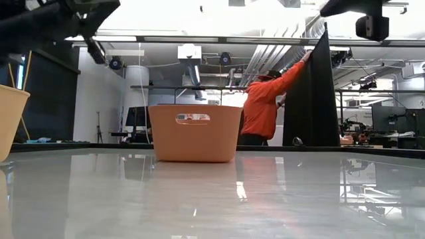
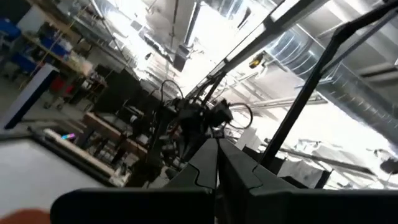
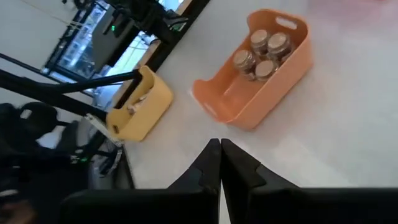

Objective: Sort spices by type
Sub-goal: Return to Home Position

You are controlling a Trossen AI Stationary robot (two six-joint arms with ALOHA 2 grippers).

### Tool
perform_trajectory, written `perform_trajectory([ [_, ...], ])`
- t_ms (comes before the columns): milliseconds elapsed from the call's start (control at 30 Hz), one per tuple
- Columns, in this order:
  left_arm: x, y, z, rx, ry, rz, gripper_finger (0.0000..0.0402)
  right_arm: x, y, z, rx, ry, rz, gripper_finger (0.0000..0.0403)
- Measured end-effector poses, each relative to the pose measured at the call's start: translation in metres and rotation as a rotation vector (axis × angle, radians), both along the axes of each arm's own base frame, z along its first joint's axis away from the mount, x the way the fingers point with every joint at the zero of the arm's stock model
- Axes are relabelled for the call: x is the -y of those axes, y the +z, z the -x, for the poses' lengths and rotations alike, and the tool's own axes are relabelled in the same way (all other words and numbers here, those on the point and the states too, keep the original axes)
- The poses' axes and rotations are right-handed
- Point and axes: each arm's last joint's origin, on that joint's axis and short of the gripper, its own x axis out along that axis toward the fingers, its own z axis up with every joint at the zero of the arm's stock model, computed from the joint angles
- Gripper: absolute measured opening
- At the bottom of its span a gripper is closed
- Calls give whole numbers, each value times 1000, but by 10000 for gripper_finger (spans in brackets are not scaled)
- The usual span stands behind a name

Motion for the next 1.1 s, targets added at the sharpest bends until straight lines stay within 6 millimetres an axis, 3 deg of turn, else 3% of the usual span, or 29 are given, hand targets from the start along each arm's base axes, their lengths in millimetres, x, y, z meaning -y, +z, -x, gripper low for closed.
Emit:
perform_trajectory([
  [267,0,-16,-2,-143,-9,13,0,1,1,4,-25,34,-151,0],
  [467,0,-19,-3,-175,-47,105,1,-3,-1,7,-57,96,-90,0],
  [733,1,-20,-3,-179,-72,131,1,8,-5,46,-217,304,22,0],
  [833,1,-20,-3,-180,-72,131,1,16,1,63,-98,387,99,0],
  [933,1,-20,-3,-182,-72,131,1,24,4,72,137,409,196,0],
  [1100,1,-20,-3,-182,-72,131,1,30,-18,69,472,379,352,0],
])
